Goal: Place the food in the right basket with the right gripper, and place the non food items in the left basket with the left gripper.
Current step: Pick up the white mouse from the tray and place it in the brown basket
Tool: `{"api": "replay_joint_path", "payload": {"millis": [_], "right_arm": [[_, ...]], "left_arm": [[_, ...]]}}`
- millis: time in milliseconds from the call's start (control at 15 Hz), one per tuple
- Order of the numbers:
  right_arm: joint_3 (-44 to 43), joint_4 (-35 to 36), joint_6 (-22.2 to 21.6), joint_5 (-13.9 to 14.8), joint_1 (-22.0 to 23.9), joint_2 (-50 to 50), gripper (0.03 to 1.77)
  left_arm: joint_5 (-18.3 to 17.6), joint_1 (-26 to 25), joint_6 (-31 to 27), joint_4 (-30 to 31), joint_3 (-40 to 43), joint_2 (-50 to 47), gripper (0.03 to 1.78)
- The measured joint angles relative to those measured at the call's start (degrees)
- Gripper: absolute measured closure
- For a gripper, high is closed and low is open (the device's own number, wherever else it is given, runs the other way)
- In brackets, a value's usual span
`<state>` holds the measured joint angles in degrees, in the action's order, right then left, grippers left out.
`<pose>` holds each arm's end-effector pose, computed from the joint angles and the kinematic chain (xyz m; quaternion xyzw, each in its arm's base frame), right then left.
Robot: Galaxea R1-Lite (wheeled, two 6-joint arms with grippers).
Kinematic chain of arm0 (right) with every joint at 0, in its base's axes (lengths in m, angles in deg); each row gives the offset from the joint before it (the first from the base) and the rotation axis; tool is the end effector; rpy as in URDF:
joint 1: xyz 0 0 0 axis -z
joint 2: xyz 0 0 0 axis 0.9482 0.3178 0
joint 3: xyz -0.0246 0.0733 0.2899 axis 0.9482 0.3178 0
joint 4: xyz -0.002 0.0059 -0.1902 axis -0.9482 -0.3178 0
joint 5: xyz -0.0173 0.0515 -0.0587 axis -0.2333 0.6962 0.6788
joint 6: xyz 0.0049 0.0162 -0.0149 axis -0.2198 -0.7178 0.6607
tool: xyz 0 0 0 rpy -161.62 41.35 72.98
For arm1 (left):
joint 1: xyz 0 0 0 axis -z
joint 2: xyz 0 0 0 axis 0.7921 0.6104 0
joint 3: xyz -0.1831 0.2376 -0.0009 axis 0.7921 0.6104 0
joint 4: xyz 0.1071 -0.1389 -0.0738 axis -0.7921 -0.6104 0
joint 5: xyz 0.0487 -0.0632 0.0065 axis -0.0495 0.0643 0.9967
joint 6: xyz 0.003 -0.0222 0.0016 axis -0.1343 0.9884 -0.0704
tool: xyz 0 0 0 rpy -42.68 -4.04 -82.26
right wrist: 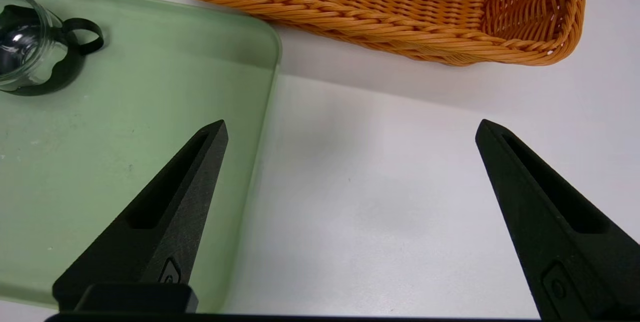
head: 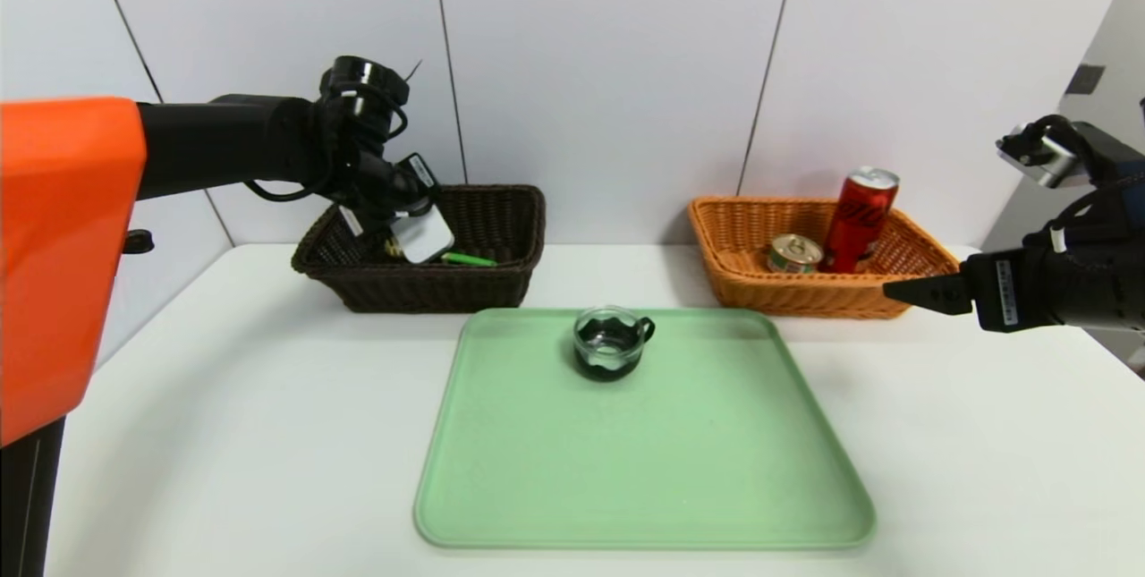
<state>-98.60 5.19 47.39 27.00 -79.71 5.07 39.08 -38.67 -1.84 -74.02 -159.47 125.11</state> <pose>0.2215 0.0315 0.2437 -0.0550 0.2896 0.0688 0.9531 0.4302 -0.1012 0.2254 -0.2947 0.2876 0.0741 0.9082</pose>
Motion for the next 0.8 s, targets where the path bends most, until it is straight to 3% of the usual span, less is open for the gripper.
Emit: {"api": "replay_joint_path", "payload": {"millis": [467,800], "right_arm": [[0.7,0.0,0.1,0.0,0.0,-0.2,0.09],[1.3,0.0,0.1,-0.1,-0.1,-0.7,0.09]], "left_arm": [[0.5,-0.4,-0.1,1.0,0.0,1.9,0.81],[1.7,-0.4,-0.3,1.8,0.0,2.8,0.47]]}}
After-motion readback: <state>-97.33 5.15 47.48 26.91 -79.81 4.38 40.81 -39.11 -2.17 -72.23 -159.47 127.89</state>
